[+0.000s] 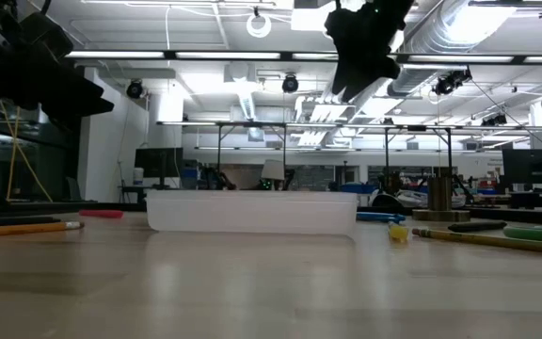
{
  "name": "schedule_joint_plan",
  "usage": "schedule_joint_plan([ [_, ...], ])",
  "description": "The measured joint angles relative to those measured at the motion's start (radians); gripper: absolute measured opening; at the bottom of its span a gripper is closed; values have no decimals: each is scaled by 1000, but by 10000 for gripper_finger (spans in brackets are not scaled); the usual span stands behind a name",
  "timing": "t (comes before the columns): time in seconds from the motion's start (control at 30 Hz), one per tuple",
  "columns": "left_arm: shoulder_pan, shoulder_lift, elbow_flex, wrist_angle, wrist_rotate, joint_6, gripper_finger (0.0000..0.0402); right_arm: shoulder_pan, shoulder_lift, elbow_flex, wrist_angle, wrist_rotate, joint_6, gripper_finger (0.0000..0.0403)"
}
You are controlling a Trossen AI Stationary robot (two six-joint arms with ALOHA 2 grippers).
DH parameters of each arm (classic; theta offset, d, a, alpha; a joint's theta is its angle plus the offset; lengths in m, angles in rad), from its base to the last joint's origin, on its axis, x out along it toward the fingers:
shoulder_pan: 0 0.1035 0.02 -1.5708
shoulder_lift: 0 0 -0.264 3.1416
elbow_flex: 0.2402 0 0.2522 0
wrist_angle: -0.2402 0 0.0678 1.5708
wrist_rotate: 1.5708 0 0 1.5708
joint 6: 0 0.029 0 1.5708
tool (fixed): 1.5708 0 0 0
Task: Pick & place school supplies into a supply box
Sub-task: Put the blue pen into the orange supply box
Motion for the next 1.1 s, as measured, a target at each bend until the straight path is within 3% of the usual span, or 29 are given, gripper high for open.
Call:
schedule_joint_plan([
  [0.63, 0, 0, 0, 0, -1, 0, 200, -1, 27, 0, -83, 33, 24, 149],
  [1.1, 0, 0, 0, 0, -3, 0, 200, -33, 137, 0, -99, 5, 26, 149],
])
